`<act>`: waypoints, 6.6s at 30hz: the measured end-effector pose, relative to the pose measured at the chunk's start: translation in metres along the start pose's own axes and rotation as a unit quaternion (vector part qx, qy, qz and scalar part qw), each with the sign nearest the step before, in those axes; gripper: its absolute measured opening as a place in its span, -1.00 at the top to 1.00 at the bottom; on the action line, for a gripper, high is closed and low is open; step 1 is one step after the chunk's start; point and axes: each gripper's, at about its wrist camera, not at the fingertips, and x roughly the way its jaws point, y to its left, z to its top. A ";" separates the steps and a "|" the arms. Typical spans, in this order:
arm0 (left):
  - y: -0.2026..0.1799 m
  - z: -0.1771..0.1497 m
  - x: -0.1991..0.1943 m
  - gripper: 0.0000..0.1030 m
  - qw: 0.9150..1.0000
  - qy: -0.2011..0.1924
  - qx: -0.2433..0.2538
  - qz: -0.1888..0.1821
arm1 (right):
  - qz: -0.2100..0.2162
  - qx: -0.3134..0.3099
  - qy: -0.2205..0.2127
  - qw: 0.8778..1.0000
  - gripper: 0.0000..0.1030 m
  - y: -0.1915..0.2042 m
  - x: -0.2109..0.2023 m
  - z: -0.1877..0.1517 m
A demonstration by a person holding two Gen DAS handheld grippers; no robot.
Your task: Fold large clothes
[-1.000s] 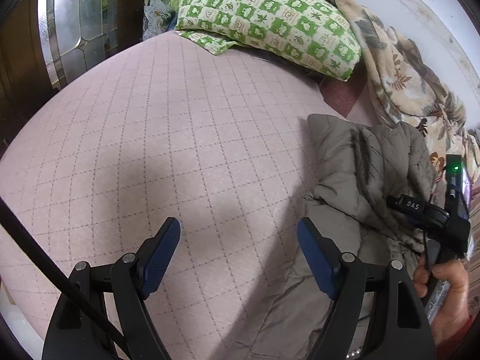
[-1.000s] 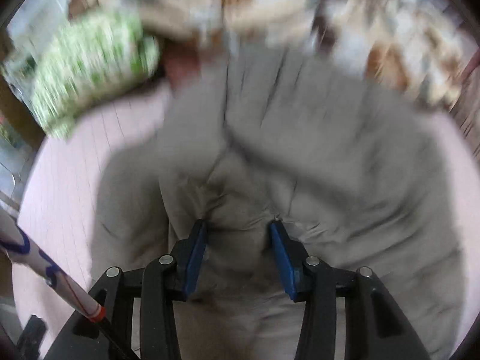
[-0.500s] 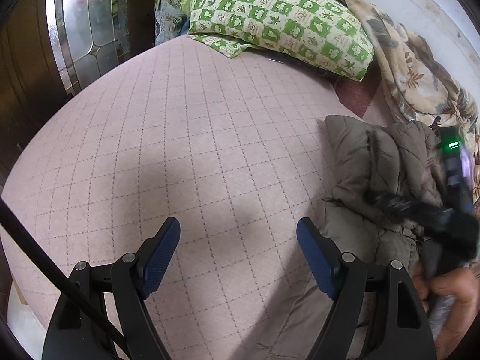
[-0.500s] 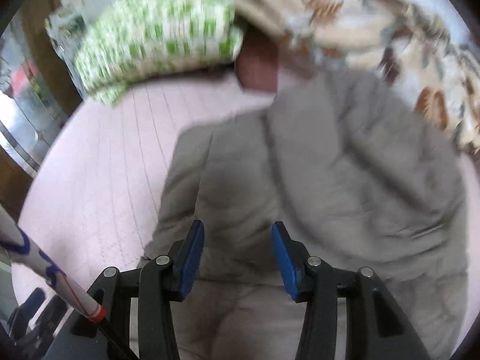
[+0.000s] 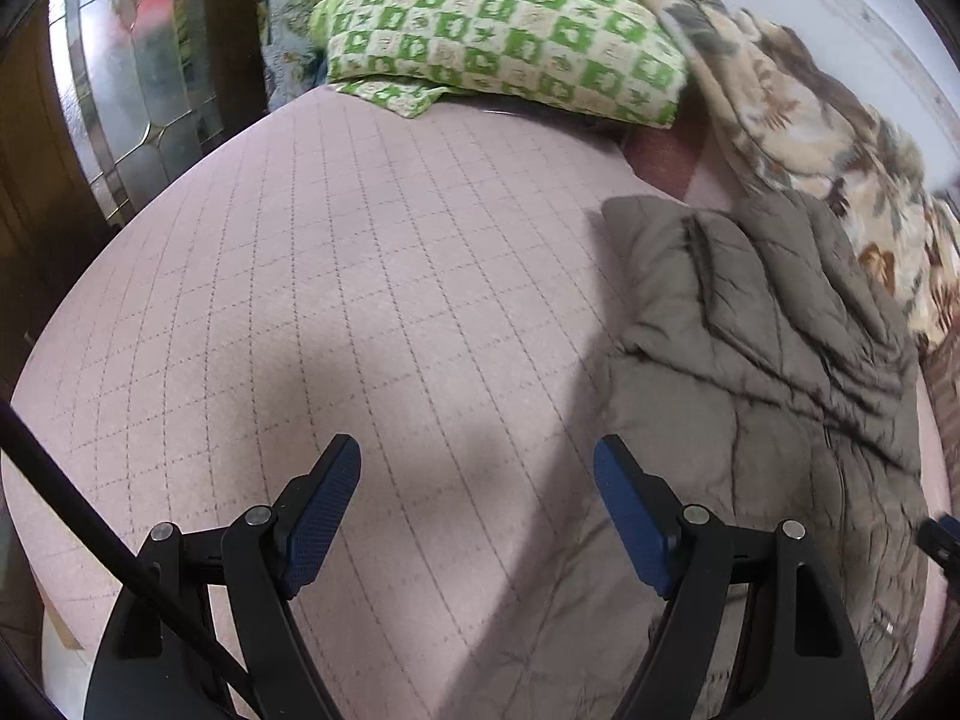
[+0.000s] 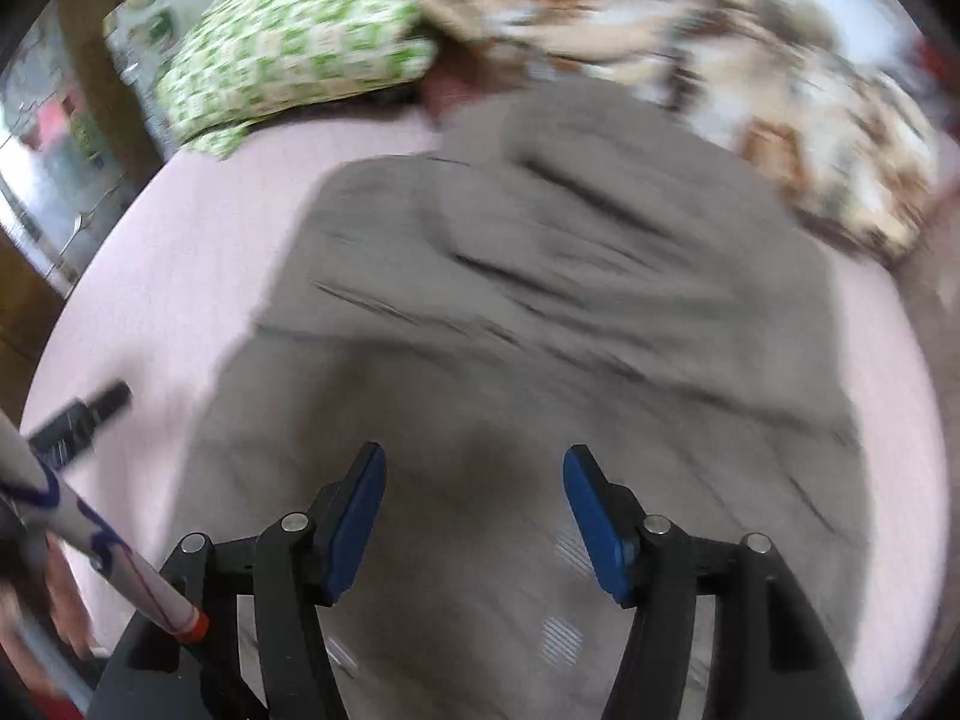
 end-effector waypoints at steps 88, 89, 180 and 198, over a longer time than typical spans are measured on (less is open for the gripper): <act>0.039 -0.190 -0.143 0.66 0.964 0.124 -0.063 -0.228 | 0.251 0.304 -0.040 0.918 0.68 -0.215 -0.124 -0.299; 0.038 -0.190 -0.146 0.66 0.966 0.120 -0.057 -0.223 | 0.249 0.301 -0.037 0.920 0.67 -0.213 -0.126 -0.304; -0.013 0.025 0.020 -0.36 0.996 -0.008 -0.061 -0.057 | -0.096 0.115 -0.069 0.986 0.07 -0.108 0.163 0.161; 0.015 0.029 0.015 -0.36 0.994 -0.016 -0.094 -0.051 | -0.089 0.029 -0.051 0.994 -0.22 -0.002 0.140 0.185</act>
